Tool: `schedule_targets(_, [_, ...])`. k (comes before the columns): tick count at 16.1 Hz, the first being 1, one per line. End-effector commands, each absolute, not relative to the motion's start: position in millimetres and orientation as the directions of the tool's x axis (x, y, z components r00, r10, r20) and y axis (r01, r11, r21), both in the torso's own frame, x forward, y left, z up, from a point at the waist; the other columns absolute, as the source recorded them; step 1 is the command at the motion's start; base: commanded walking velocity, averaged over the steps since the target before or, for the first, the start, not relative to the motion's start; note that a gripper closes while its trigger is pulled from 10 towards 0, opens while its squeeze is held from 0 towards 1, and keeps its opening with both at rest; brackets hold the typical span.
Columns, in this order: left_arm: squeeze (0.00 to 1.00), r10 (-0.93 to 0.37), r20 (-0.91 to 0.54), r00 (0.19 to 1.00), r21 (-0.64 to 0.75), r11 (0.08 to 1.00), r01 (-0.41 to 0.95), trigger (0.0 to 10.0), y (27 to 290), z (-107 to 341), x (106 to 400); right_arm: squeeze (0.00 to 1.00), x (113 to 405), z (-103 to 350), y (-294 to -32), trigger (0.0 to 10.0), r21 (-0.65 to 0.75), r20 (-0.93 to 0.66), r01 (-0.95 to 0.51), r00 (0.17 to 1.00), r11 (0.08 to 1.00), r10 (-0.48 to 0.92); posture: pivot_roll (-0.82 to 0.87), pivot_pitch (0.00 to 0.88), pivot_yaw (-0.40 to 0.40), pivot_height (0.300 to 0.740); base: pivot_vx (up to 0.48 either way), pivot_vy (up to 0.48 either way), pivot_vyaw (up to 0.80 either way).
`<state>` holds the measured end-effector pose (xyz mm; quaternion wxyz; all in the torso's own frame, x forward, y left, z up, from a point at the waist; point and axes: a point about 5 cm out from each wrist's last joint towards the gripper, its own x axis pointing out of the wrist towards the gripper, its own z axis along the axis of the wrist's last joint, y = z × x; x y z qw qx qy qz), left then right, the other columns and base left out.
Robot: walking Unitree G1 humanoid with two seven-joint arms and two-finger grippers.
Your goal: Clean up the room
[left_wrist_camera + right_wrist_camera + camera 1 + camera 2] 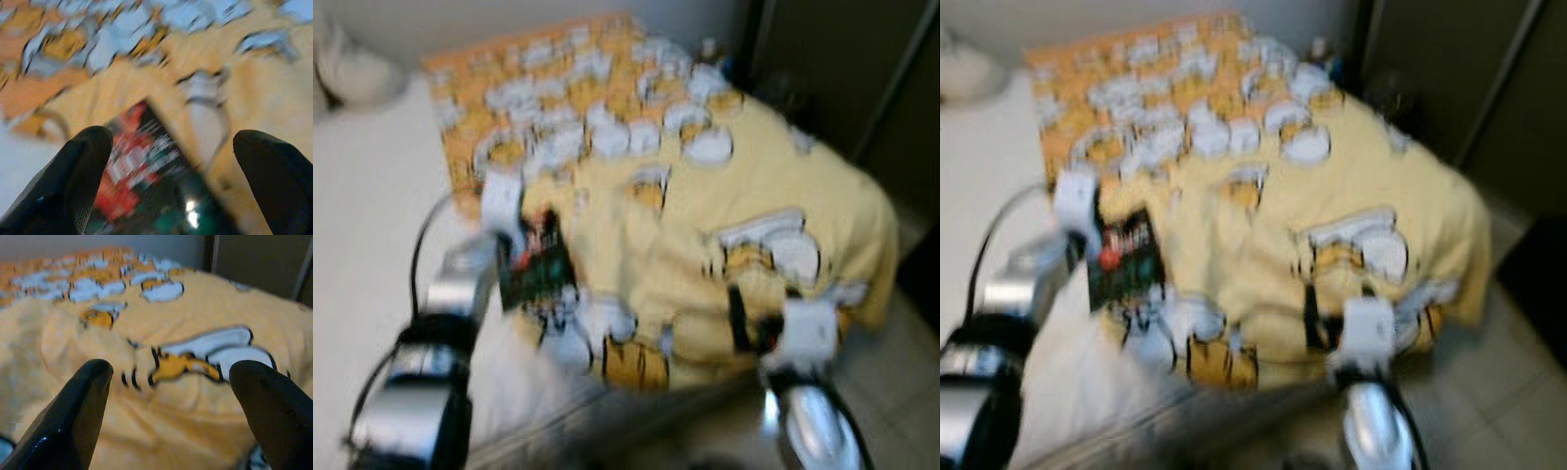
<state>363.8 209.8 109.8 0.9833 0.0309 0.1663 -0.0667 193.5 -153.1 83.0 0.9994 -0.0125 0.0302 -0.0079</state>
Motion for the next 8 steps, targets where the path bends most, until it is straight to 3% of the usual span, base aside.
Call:
schedule_targets(1, [0.00, -0.041, -0.350, 0.936, 0.056, 0.996, 0.064, 10.0, 227, 108, 363, 0.00, 192, 88, -148, 10.0, -0.004, -0.053, -0.016, 0.998, 1.000, 0.015, -0.16, 0.161, 0.098, 0.740, 0.000, 0.000, 0.00])
schedule_targets(8, [0.00, 0.217, -0.380, 0.899, 0.024, 0.974, -0.225, 10.0, 280, 102, 352, 0.00, 168, 91, -154, 10.0, -0.017, -0.122, -0.034, 0.992, 0.999, 0.031, -0.19, 0.207, 0.072, 0.740, 0.000, 0.000, 0.00])
